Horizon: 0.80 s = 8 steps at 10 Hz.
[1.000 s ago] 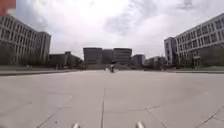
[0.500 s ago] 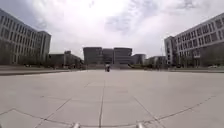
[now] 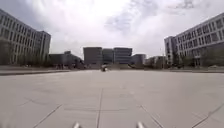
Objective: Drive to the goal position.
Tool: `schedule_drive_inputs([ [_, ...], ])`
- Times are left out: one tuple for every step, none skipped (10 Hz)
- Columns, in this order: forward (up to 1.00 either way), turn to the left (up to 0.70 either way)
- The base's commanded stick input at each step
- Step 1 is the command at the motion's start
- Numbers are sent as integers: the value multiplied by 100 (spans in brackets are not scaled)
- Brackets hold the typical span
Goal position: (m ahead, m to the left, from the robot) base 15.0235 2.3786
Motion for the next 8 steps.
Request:
schedule_drive_inputs([
  [70,0],
  [70,0],
  [70,0],
  [70,0],
  [70,0],
  [70,0],
  [70,0],
  [70,0],
])
